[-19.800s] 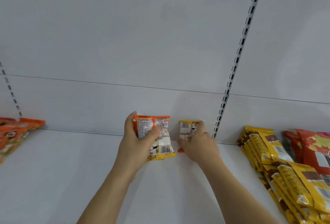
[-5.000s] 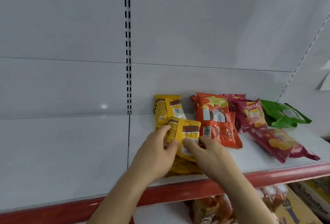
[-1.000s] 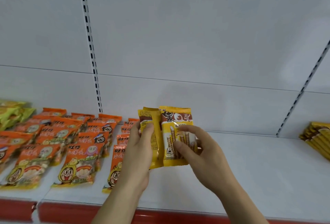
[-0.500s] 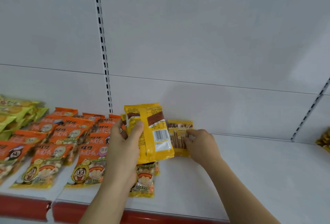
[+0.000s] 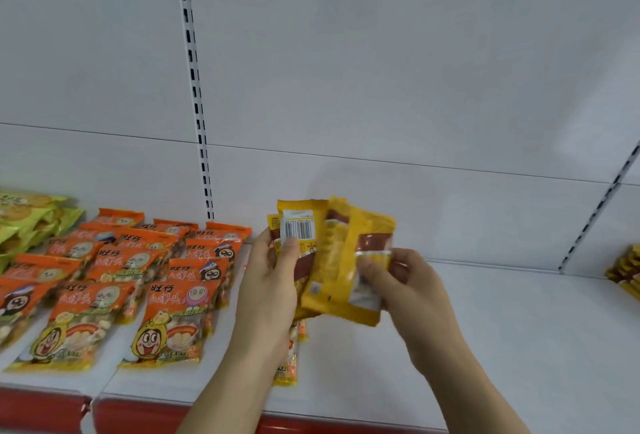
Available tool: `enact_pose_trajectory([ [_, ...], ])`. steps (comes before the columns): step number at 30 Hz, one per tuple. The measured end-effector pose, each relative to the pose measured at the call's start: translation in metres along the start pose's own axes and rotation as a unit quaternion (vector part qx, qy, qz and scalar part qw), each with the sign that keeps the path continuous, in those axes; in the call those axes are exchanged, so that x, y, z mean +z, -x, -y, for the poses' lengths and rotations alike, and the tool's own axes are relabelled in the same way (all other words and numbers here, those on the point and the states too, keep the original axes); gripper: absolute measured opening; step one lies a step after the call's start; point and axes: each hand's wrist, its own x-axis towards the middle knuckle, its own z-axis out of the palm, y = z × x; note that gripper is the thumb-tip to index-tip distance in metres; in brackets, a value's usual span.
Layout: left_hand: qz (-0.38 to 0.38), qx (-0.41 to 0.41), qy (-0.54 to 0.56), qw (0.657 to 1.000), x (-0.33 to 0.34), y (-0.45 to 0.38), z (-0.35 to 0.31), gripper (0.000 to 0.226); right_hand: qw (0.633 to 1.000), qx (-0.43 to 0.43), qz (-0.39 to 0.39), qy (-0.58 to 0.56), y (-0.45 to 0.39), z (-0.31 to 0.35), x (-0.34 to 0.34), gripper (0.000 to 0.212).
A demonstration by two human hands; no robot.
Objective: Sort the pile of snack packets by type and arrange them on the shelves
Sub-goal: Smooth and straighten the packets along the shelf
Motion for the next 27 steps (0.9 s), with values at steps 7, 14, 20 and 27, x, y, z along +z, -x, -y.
enact_pose_trajectory([
  [7,-0.006,0.015,-0.019,1.000,0.001,0.002,0.000,0.018,0.992,-0.062,-0.102,-0.033,-0.001,0.011,-0.019,0.009],
  [14,-0.010,0.072,-0.063,0.995,0.015,0.007,0.003,0.025,0.940,-0.267,-0.039,0.208,0.013,-0.008,0.016,0.029],
  [20,-0.031,0.056,-0.068,0.996,0.010,-0.001,0.005,0.021,0.959,-0.158,0.072,0.225,0.005,-0.008,0.000,0.034],
  [27,-0.079,0.067,-0.035,0.994,-0.011,-0.008,-0.001,0.057,0.985,-0.046,-0.131,0.102,-0.032,-0.005,-0.023,0.031],
])
